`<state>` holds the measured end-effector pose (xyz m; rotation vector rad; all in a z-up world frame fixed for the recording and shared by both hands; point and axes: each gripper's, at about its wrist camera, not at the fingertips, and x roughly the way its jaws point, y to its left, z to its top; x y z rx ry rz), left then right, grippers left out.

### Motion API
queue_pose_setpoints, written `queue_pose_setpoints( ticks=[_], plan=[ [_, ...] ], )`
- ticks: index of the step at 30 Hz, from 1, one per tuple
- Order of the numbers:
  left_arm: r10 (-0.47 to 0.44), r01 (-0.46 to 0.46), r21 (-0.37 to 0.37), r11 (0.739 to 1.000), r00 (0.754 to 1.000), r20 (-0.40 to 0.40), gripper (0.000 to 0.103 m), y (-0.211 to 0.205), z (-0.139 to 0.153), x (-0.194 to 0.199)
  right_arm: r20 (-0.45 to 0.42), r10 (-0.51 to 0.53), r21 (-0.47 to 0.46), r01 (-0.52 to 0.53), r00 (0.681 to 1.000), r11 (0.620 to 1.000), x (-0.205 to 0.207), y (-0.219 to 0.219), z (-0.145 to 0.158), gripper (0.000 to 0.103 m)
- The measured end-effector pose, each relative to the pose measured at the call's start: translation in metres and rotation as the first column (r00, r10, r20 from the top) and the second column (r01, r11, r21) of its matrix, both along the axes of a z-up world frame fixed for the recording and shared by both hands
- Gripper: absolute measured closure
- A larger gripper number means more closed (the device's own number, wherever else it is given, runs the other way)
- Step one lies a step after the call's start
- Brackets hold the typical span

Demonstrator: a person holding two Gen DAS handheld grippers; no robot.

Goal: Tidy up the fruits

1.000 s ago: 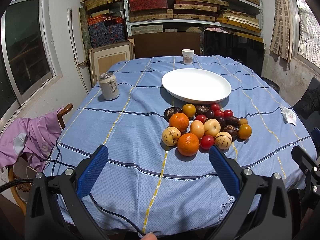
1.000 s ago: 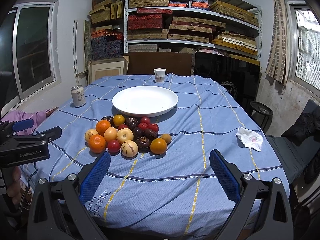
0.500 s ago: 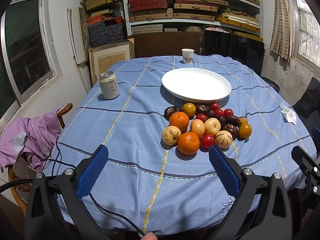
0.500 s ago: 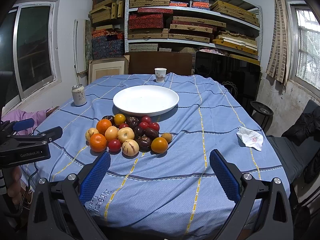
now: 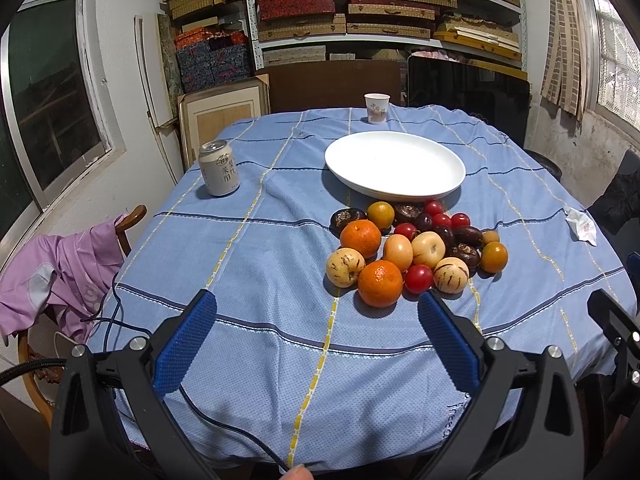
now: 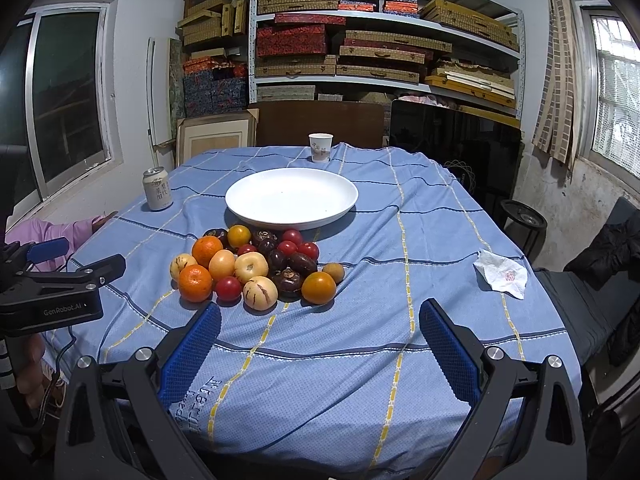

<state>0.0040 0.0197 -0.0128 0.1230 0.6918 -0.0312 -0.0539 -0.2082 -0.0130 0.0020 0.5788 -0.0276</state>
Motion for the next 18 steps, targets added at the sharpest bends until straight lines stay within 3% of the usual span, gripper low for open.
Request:
queue_pose_setpoints(
  ticks=[4,9,18],
  plan=[
    [-0.025,0.024,-0.023,0.999,1.000,-0.019,0.004,-0.003,-0.008,0.006,-0.010,-0.002,-0.003,0.002,1.000,1.000,0.002,0.000,-0.005,0.003],
    [-0.094,0.082,-0.083,0.993,0.984,-0.150,0.004,0.001,-0.045,0.037,-0.047,-0.009,0.000,0.009,0.999,1.000,0.012,-0.002,-0.018,0.003],
    [-0.139,0.123,-0.091,0.988,0.972,-0.191,0.004,-0.013,-0.066,0.068,-0.146,-0.012,0.045,0.019,0.989,0.999,0.042,-0.015,-0.045,0.004]
  ],
)
